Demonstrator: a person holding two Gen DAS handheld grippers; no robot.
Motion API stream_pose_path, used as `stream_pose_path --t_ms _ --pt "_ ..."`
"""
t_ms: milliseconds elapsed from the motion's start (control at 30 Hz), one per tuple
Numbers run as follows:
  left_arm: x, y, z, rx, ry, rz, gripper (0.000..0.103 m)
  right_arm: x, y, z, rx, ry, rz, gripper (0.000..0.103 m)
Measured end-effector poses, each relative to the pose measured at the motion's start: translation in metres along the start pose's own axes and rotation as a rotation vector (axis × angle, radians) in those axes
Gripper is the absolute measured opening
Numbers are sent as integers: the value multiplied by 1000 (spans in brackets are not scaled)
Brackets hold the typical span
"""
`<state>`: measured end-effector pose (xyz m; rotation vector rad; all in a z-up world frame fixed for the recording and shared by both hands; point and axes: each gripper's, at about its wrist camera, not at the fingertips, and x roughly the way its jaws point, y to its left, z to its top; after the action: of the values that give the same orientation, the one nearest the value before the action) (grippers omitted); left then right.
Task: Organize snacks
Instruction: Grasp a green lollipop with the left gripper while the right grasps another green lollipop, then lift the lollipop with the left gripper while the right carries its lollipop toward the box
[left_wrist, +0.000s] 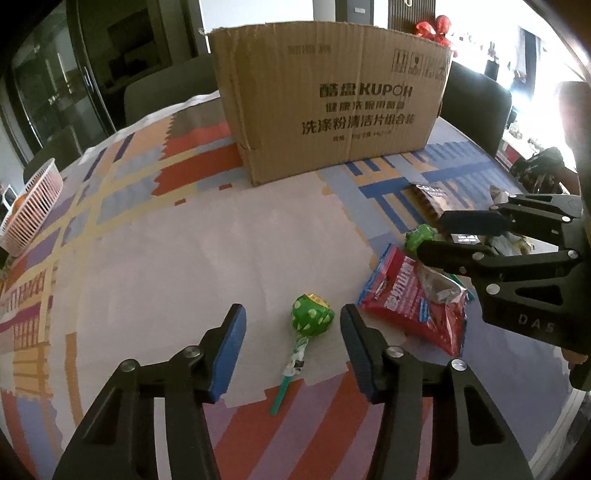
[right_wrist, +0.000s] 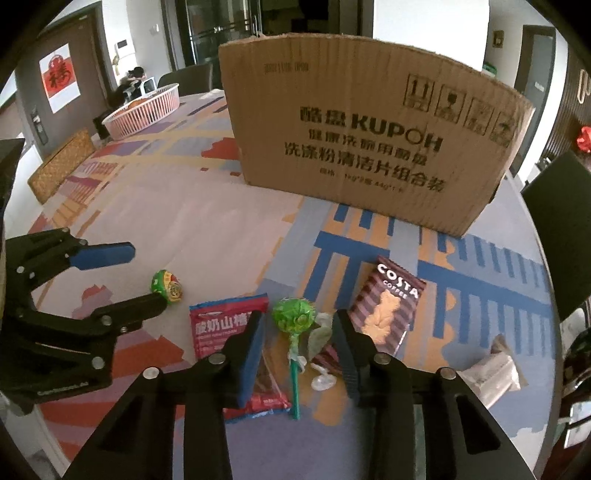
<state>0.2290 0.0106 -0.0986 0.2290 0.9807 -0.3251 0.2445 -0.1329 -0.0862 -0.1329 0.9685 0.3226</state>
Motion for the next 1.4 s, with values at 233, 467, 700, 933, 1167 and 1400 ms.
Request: stream_pose_path --t_ms 233,467,700,933,1167,1400 --pt "9 -3 2 -23 12 -30 37 8 -1 5 4 17 14 31" --pt "14 -3 2 -51 22 -54 26 14 3 5 -10 22 20 28" --pt "5 -4 3 -70 -1 -56 25 8 2 4 6 5 17 27" --pt "-22 -6 9 -83 -62 -48 25 -16 0 6 3 -50 8 27" --pt "-57 -14 17 -82 -143 -44 25 -46 -1 11 8 -117 3 27" --pt "-91 -22 31 -77 -232 -44 25 -83 -4 16 18 -205 1 27"
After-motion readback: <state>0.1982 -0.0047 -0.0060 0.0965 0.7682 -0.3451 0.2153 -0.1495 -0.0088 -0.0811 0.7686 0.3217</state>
